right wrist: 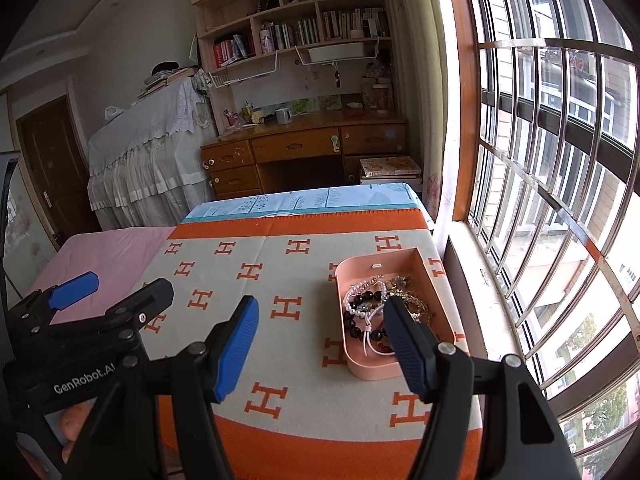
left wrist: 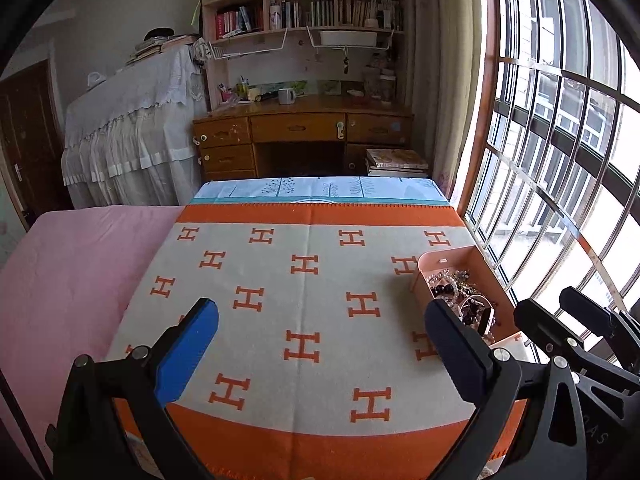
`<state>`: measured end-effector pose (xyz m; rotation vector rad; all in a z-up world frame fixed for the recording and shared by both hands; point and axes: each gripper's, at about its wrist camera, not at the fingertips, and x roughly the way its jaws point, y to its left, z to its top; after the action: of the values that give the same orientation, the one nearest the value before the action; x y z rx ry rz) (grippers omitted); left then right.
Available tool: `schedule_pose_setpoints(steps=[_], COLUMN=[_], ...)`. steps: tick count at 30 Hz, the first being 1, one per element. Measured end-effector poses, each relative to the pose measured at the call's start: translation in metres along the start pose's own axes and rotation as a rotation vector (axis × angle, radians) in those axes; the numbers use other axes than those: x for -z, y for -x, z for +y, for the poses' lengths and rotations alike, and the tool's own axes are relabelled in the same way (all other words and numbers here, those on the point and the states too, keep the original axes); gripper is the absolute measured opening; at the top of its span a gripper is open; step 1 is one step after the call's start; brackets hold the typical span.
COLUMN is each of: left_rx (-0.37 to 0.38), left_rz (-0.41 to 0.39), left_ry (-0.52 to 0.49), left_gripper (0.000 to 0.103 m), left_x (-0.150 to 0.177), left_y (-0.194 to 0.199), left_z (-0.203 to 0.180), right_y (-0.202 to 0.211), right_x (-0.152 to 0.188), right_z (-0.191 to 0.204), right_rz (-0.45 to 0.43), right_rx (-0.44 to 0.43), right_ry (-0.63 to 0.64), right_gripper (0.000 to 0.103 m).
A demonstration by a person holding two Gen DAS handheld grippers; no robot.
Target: Organize jewelry
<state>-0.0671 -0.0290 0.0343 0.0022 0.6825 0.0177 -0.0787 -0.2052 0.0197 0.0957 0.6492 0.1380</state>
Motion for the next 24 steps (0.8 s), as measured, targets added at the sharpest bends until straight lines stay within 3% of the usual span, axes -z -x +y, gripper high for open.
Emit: schedule_pose_setpoints(steps=[24], left_rx=[-0.011], left_rz=[0.042], left_ry=[-0.007], left_gripper=[0.102], left_x=[0.0081], left_y=[-0.0104], left_z=[0.0031], right_y=[-0.0079], right_x=[0.0042], right_z=[0.0021], right_rz=[0.025], right_rx=[0.004], right_ry=[-0.004], right_gripper=[0.065])
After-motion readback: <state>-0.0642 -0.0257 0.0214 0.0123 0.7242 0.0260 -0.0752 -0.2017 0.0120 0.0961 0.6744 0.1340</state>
